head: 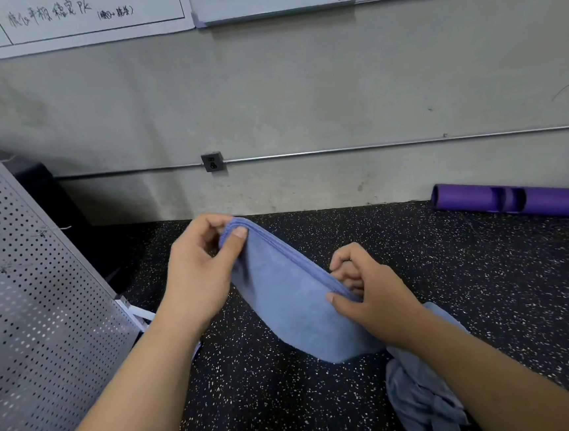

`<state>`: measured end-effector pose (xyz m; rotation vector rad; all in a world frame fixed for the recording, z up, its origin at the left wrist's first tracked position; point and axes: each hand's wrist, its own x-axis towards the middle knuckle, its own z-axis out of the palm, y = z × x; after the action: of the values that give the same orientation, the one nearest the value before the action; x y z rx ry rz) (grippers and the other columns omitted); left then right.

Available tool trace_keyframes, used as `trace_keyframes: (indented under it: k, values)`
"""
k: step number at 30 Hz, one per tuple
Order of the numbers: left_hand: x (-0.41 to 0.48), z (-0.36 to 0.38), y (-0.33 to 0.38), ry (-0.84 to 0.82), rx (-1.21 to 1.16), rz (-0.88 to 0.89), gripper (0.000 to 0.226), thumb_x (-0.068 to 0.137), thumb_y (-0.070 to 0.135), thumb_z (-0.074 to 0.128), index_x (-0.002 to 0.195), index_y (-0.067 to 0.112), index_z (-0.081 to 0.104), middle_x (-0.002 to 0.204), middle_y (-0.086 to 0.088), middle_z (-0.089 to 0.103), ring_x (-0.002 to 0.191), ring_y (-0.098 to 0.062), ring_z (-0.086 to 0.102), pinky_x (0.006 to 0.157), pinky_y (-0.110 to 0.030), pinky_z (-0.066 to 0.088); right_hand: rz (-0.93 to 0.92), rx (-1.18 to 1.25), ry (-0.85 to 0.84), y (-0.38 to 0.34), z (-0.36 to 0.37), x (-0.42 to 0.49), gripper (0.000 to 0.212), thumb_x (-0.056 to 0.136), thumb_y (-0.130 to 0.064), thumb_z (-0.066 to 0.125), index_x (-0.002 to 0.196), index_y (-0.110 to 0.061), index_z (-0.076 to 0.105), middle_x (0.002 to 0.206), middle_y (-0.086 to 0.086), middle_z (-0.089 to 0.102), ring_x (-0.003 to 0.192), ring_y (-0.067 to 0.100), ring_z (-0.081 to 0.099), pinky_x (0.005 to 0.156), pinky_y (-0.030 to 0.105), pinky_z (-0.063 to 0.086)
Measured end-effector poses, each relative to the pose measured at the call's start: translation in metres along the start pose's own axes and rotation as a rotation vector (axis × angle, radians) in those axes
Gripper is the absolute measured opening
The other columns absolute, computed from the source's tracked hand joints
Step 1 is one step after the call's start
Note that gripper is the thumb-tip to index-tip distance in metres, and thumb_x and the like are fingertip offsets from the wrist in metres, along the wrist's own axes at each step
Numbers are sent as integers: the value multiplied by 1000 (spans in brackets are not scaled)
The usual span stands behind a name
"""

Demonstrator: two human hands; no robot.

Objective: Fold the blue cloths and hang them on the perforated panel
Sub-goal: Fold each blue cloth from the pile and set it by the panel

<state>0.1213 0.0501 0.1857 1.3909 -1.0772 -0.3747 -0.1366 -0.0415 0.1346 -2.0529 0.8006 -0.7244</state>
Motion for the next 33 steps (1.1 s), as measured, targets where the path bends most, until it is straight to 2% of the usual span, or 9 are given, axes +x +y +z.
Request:
trace_keyframes:
  k: [2, 4, 7, 11, 15, 17, 24, 30, 33]
  values:
    - [-1, -3, 0, 34, 16, -1, 5, 101, 17, 73, 102, 22, 72, 95, 3, 77, 87, -9, 68, 82, -28, 52, -25, -37, -21, 0, -2, -2, 35, 95, -15, 74, 110, -38, 54, 87, -14, 69, 81, 9, 66, 83, 35, 57]
    - [-1, -6, 1, 67, 17, 4, 3, 102, 18, 71, 105, 19, 71, 97, 1, 78, 88, -9, 68, 81, -25, 53, -59, -56, -10, 0, -3, -2, 28, 97, -15, 71, 107, -37, 57, 85, -14, 67, 78, 8, 63, 76, 26, 51]
    - [-1, -9, 3, 118, 9, 12, 5, 103, 18, 70, 107, 15, 71, 98, -1, 78, 87, -8, 68, 82, -26, 54, -90, -78, 30, -2, -5, 0, 19, 100, -22, 72, 104, -38, 62, 90, -15, 69, 88, 8, 67, 77, 18, 46]
    - [-1, -13, 6, 154, -18, -15, 6, 103, 19, 70, 107, 15, 73, 99, 1, 79, 88, -7, 69, 84, -28, 55, -54, -76, 25, -1, -4, 2, 11, 98, -31, 76, 100, -36, 67, 85, -23, 71, 83, 0, 67, 75, 18, 44]
    - [-1, -13, 8, 177, 9, -27, 6, 102, 20, 72, 106, 17, 75, 98, 4, 80, 87, -6, 70, 84, -30, 57, 20, -46, -108, 7, -2, 1, 29, 82, -35, 92, 98, -37, 68, 92, -19, 73, 87, 0, 67, 86, 23, 55]
    - [0, -15, 9, 199, 18, -29, 6, 102, 21, 73, 106, 17, 76, 98, 4, 80, 87, -5, 70, 83, -30, 58, 41, -80, -146, 12, 0, 0, 30, 79, -36, 94, 93, -39, 68, 87, -20, 71, 80, -2, 63, 83, 30, 60]
    - [6, -26, 4, 264, 81, -35, 4, 100, 25, 75, 102, 23, 77, 97, 6, 79, 88, -4, 71, 85, -30, 57, 80, 8, -7, 21, -5, 5, 19, 83, -39, 91, 77, -32, 74, 72, 3, 70, 65, 6, 52, 64, 30, 46]
    - [7, -28, 4, 283, 65, -42, 3, 100, 24, 75, 102, 23, 76, 96, 6, 79, 88, -5, 71, 84, -28, 56, 76, 20, -13, 18, -13, 8, 10, 88, -40, 84, 80, -35, 81, 78, -6, 76, 72, 5, 63, 68, 25, 52]
    - [7, -27, 4, 303, 43, -49, 4, 101, 23, 74, 103, 21, 77, 97, 5, 80, 89, -5, 71, 85, -28, 57, 63, 1, -75, 17, -15, 6, 7, 92, -31, 84, 87, -35, 80, 83, -9, 78, 75, 3, 67, 72, 24, 55]
